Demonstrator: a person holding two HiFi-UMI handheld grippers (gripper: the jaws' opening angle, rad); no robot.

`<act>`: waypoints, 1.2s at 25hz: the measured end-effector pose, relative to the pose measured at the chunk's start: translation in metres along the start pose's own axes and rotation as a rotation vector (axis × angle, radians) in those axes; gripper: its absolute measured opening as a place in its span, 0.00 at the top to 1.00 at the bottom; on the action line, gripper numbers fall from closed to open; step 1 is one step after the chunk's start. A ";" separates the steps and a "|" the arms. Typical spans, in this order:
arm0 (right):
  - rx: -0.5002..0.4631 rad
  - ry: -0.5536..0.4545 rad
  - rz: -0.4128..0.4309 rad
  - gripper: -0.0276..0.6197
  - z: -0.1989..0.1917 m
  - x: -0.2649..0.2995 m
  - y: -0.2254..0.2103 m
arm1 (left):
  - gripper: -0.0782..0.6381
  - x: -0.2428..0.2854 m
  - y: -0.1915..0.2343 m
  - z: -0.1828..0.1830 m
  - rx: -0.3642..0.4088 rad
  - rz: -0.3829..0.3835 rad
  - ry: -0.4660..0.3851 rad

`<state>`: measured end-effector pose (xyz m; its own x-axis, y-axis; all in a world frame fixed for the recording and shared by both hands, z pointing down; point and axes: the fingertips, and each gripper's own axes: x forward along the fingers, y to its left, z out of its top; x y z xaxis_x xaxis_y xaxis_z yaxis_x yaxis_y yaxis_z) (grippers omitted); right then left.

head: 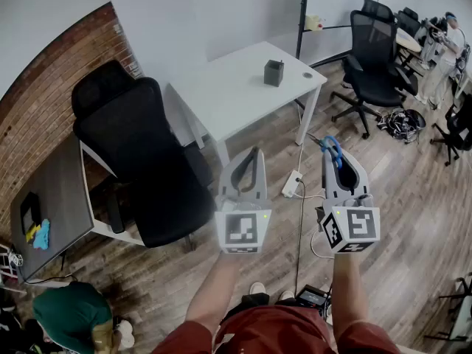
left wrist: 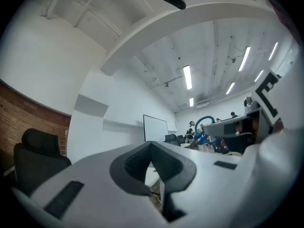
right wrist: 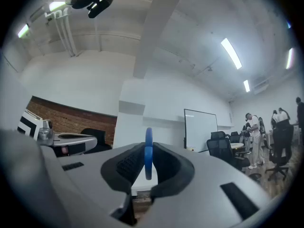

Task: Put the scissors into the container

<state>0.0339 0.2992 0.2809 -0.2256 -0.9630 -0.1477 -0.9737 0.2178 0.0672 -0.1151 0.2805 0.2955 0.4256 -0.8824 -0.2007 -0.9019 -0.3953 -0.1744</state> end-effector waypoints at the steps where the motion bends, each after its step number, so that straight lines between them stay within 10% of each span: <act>1: -0.006 0.000 0.002 0.87 0.003 -0.008 0.003 | 0.88 -0.007 -0.006 0.006 -0.003 -0.003 -0.001; 30: 0.015 -0.147 0.075 0.87 0.049 -0.103 -0.053 | 0.88 -0.030 -0.132 0.057 0.050 0.024 -0.029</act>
<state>0.1075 0.3946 0.2439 -0.2991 -0.9104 -0.2859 -0.9540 0.2919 0.0686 -0.0044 0.3736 0.2696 0.4069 -0.8833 -0.2330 -0.9072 -0.3607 -0.2166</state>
